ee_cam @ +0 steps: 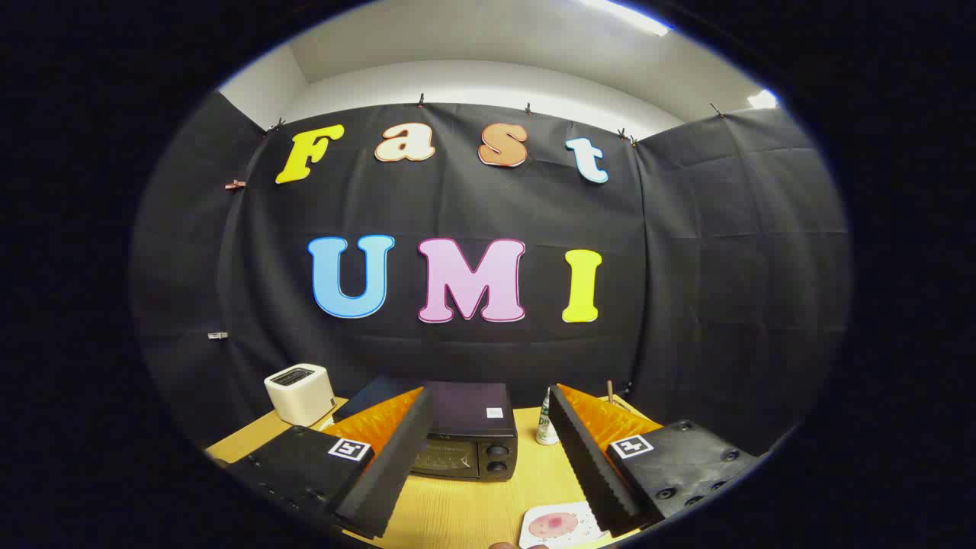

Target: Open the toaster oven, put the food inside, and close the toaster oven door.

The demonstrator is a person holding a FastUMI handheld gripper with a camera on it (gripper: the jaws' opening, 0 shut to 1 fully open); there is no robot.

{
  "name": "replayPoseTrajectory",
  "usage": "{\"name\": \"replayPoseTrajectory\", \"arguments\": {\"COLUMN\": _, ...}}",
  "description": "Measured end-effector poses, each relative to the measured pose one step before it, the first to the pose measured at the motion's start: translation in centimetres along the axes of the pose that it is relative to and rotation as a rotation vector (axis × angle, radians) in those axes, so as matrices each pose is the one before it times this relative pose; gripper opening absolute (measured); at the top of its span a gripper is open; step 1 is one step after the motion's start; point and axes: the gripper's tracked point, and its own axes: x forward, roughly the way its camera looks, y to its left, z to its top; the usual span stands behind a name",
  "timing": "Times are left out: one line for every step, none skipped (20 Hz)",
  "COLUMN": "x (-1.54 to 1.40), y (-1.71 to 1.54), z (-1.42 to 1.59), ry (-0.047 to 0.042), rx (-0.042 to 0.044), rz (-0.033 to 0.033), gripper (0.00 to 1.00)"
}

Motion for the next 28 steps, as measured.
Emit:
{"name": "replayPoseTrajectory", "arguments": {"x": 0.155, "y": -0.004, "z": -0.696, "ry": 0.01780, "rx": -0.00600, "rz": -0.00215, "gripper": 0.98}}
{"name": "replayPoseTrajectory", "arguments": {"x": 0.163, "y": 0.023, "z": -0.497, "ry": 0.01238, "rx": -0.00240, "rz": 0.00100, "gripper": 0.98}}
{"name": "replayPoseTrajectory", "arguments": {"x": 0.081, "y": 0.147, "z": -0.343, "ry": 0.01023, "rx": 0.00388, "rz": 0.00260, "gripper": 0.98}}
{"name": "replayPoseTrajectory", "arguments": {"x": -0.005, "y": 0.152, "z": -0.137, "ry": 0.00526, "rx": 0.00781, "rz": -0.00129, "gripper": 0.98}}
{"name": "replayPoseTrajectory", "arguments": {"x": -0.084, "y": 0.057, "z": 0.021, "ry": -0.00154, "rx": 0.00666, "rz": 0.00033, "gripper": 0.98}}
{"name": "replayPoseTrajectory", "arguments": {"x": -0.012, "y": 0.158, "z": -0.009, "ry": -0.00228, "rx": 0.00038, "rz": 0.00217, "gripper": 0.98}}
{"name": "replayPoseTrajectory", "arguments": {"x": -0.012, "y": 0.048, "z": -0.103, "ry": -0.00067, "rx": -0.00480, "rz": 0.00154, "gripper": 0.98}}
{"name": "replayPoseTrajectory", "arguments": {"x": -0.047, "y": -0.034, "z": -0.215, "ry": 0.00288, "rx": -0.00419, "rz": 0.00117, "gripper": 0.98}}
{"name": "replayPoseTrajectory", "arguments": {"x": -0.140, "y": -0.049, "z": -0.155, "ry": 0.00267, "rx": 0.00084, "rz": 0.00172, "gripper": 0.98}}
{"name": "replayPoseTrajectory", "arguments": {"x": -0.130, "y": -0.072, "z": -0.094, "ry": 0.00085, "rx": 0.00399, "rz": 0.00023, "gripper": 0.98}}
{"name": "replayPoseTrajectory", "arguments": {"x": -0.039, "y": -0.060, "z": -0.004, "ry": -0.00029, "rx": 0.00381, "rz": 0.00052, "gripper": 0.98}}
{"name": "replayPoseTrajectory", "arguments": {"x": -0.100, "y": -0.120, "z": -0.118, "ry": 0.00220, "rx": -0.00027, "rz": -0.00179, "gripper": 0.98}}
{"name": "replayPoseTrajectory", "arguments": {"x": -0.083, "y": -0.116, "z": -0.188, "ry": 0.00399, "rx": -0.00110, "rz": -0.00172, "gripper": 0.98}}
{"name": "replayPoseTrajectory", "arguments": {"x": 0.015, "y": -0.081, "z": -0.173, "ry": 0.00188, "rx": 0.00161, "rz": 0.00042, "gripper": 0.98}}
{"name": "replayPoseTrajectory", "arguments": {"x": -0.046, "y": -0.025, "z": -0.035, "ry": -0.00051, "rx": 0.00271, "rz": -0.00072, "gripper": 0.98}}
{"name": "replayPoseTrajectory", "arguments": {"x": -0.005, "y": 0.058, "z": 0.052, "ry": -0.00032, "rx": 0.00116, "rz": 0.00085, "gripper": 0.98}}
{"name": "replayPoseTrajectory", "arguments": {"x": -0.046, "y": 0.073, "z": 0.015, "ry": 0.00023, "rx": 0.00108, "rz": 0.00226, "gripper": 0.98}}
{"name": "replayPoseTrajectory", "arguments": {"x": -0.018, "y": 0.102, "z": -0.005, "ry": -0.00104, "rx": 0.00156, "rz": 0.00295, "gripper": 0.98}}
{"name": "replayPoseTrajectory", "arguments": {"x": 0.092, "y": 0.078, "z": -0.022, "ry": -0.00189, "rx": 0.00164, "rz": 0.00341, "gripper": 0.98}}
{"name": "replayPoseTrajectory", "arguments": {"x": -0.029, "y": 0.170, "z": 0.069, "ry": -0.00154, "rx": 0.00086, "rz": 0.00270, "gripper": 0.98}}
{"name": "replayPoseTrajectory", "arguments": {"x": 0.011, "y": 0.026, "z": 0.003, "ry": 0.00071, "rx": 0.00021, "rz": 0.00263, "gripper": 0.98}}
{"name": "replayPoseTrajectory", "arguments": {"x": -0.015, "y": 0.095, "z": -0.030, "ry": 0.00063, "rx": 0.00101, "rz": 0.00165, "gripper": 0.98}}
{"name": "replayPoseTrajectory", "arguments": {"x": 0.010, "y": 0.102, "z": 0.073, "ry": -0.00120, "rx": 0.00078, "rz": 0.00117, "gripper": 0.98}}
{"name": "replayPoseTrajectory", "arguments": {"x": 0.035, "y": 0.024, "z": -0.027, "ry": 0.00032, "rx": 0.00023, "rz": 0.00103, "gripper": 0.98}}
{"name": "replayPoseTrajectory", "arguments": {"x": 0.040, "y": 0.119, "z": -0.033, "ry": 0.00085, "rx": -0.00097, "rz": 0.00265, "gripper": 0.98}}
{"name": "replayPoseTrajectory", "arguments": {"x": 0.142, "y": 0.140, "z": -0.123, "ry": 0.00267, "rx": -0.00194, "rz": 0.00309, "gripper": 0.98}}
{"name": "replayPoseTrajectory", "arguments": {"x": 0.150, "y": 0.142, "z": -0.068, "ry": 0.00246, "rx": -0.00092, "rz": 0.00341, "gripper": 0.98}}
{"name": "replayPoseTrajectory", "arguments": {"x": 0.081, "y": 0.203, "z": 0.107, "ry": -0.00172, "rx": -0.00060, "rz": 0.00177, "gripper": 0.98}}
